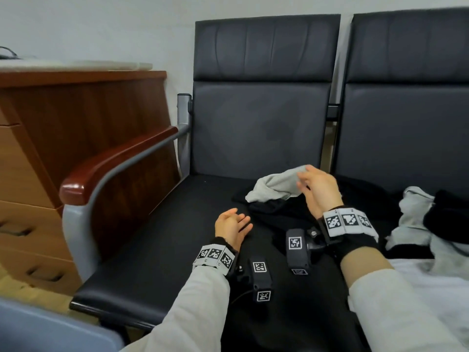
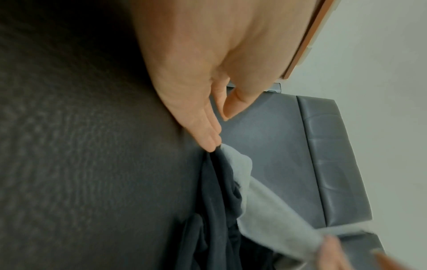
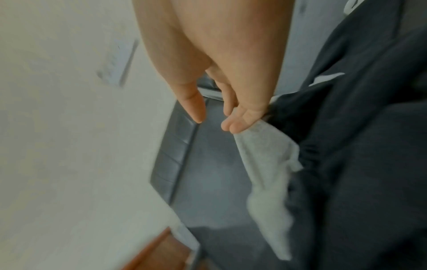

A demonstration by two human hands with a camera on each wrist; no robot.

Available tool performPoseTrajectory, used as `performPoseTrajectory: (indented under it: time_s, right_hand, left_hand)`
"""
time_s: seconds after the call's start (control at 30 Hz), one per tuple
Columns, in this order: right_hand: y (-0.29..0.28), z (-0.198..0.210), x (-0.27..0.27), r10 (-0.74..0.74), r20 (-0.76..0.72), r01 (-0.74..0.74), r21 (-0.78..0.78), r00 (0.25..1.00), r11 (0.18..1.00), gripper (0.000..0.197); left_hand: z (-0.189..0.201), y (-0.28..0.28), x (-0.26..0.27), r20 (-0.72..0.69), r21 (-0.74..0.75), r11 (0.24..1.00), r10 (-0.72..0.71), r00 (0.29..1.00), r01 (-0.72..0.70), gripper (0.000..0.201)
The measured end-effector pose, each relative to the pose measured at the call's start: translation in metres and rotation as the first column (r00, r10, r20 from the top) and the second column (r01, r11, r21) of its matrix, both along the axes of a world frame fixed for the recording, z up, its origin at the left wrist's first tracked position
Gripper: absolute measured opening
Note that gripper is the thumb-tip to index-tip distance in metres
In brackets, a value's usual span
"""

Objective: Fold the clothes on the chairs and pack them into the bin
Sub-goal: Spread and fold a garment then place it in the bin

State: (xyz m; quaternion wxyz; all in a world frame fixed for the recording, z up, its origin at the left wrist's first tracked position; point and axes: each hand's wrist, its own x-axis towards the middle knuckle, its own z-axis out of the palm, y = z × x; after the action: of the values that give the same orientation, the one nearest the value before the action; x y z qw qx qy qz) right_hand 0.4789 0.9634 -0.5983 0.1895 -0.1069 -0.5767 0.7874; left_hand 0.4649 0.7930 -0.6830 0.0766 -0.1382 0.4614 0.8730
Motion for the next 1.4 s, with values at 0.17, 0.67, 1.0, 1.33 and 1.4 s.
performPoseTrajectory:
  time_s: [0.17,0.67,1.0,1.33,1.4]
  right_hand:
    - [-0.008,0.058,0.041,0.222,-0.140,-0.246,-0.189,0.965,0.951,0.017]
    - [0.007,0.058,0.088,-0.141,-0.033,0.112,0.794,0.989,0.597,0.034]
    - [-0.022,0.034,0.088,-0.227,0.044,0.122,0.734,0.973,0.668,0.037]
    - [-0.066,-0.022,0.104,0.344,0.786,-0.857,0.488,0.513,0.165,0.045]
    - [-0.064,-0.035,0.097,0.272,0.747,-0.789,0.608,0.606,0.088,0.068]
  left_hand:
    - [0.007,0.011,0.002,-0.177,-0.516,0.850,-0.225,0.958,0.105,0.092]
    - [0.132,-0.024,0.050,-0.513,-0.464,0.862,-0.077,0.855,-0.201,0.025]
    - [0.152,-0.073,0.080,-0.032,-0.279,0.871,-0.428,0.903,0.403,0.029]
    - [0.146,-0.091,0.056,-0.107,-0.333,0.879,0.324,0.940,-0.341,0.046]
    - [0.153,-0.101,0.050,-0.201,-0.239,0.801,0.512,0.835,-0.549,0.041]
